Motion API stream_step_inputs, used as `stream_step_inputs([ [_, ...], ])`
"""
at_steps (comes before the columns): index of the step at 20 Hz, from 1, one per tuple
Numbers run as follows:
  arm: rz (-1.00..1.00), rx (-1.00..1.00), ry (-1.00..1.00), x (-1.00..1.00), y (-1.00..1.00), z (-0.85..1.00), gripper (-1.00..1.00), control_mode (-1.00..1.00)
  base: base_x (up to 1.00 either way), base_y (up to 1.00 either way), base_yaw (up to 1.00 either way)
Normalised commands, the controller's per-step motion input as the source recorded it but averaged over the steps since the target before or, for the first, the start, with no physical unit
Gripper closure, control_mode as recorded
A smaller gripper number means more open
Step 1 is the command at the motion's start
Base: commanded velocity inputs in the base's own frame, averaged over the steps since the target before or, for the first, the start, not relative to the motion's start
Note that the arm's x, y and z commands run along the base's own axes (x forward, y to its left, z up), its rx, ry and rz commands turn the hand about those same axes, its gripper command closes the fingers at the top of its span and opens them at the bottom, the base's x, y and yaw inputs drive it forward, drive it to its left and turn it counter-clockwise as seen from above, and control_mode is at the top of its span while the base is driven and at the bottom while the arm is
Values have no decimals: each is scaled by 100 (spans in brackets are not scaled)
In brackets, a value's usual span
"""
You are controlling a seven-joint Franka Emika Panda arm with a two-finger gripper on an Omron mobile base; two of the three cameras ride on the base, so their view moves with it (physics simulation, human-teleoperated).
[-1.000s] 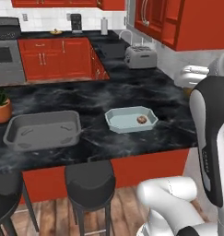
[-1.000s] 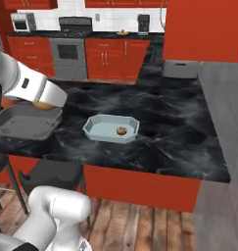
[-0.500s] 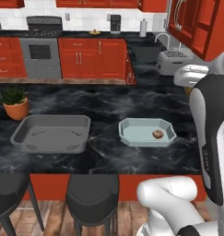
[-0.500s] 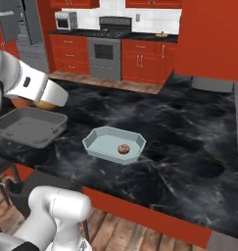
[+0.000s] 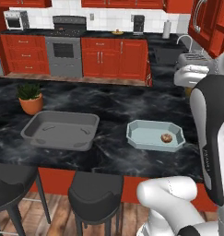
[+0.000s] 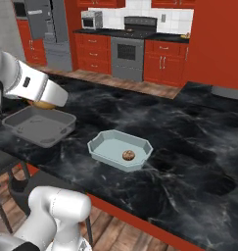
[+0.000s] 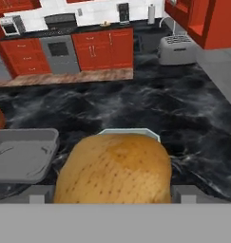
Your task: Place the cold items (potato and mushroom) from the fridge in one tupperware on the dining counter. Place the warm items (hot dog and kebab skewer) in the stove area in another tupperware.
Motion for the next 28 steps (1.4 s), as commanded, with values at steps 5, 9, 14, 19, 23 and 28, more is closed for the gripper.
stream_step_inputs([
  [5,10,-2,68,69,-17,-100,100,-100,0,0,0],
  [9,0,-3,35,34,-1,-88,100,-100,0,0,0],
  [14,3,0,15,50,-7,-76,100,-100,0,0,0],
  [19,3,7,3,62,-25,-80,100,-100,0,0,0],
  [23,7,8,0,60,-28,-72,100,-100,0,0,0],
  [28,3,1,0,53,-14,-60,100,-100,0,0,0],
])
